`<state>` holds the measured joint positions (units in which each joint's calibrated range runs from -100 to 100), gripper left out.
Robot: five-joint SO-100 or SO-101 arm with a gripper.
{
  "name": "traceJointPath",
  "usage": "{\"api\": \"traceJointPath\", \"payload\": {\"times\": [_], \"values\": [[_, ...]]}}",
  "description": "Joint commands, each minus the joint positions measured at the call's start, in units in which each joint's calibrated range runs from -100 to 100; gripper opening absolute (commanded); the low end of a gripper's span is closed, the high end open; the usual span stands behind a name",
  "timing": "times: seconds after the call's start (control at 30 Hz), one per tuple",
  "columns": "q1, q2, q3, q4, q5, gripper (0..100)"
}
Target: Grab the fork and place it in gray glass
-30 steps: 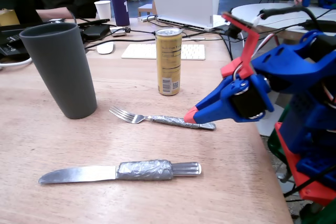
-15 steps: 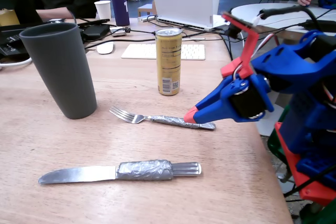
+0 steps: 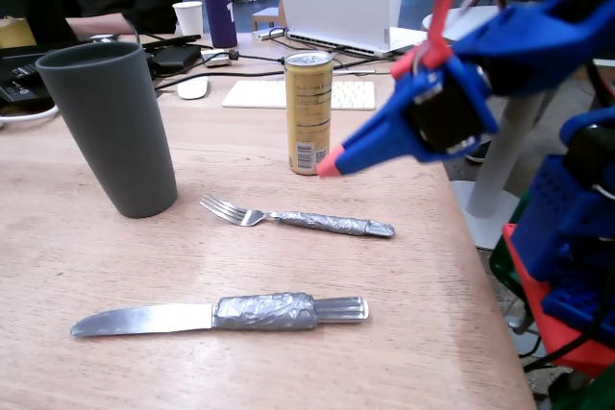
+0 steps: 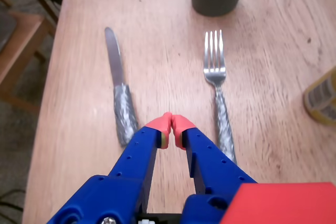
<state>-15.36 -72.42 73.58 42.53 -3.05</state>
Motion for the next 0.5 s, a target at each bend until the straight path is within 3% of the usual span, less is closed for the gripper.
{"api": "traceJointPath", "payload": {"times": [0.0,0.27,0.47], "values": [[1.5,8.2,-15.3,3.4,1.1,0],[1.8,25.1,-46.6,33.5,3.1,0],[2.0,26.9,-48.1,37.4,3.1,0]]}}
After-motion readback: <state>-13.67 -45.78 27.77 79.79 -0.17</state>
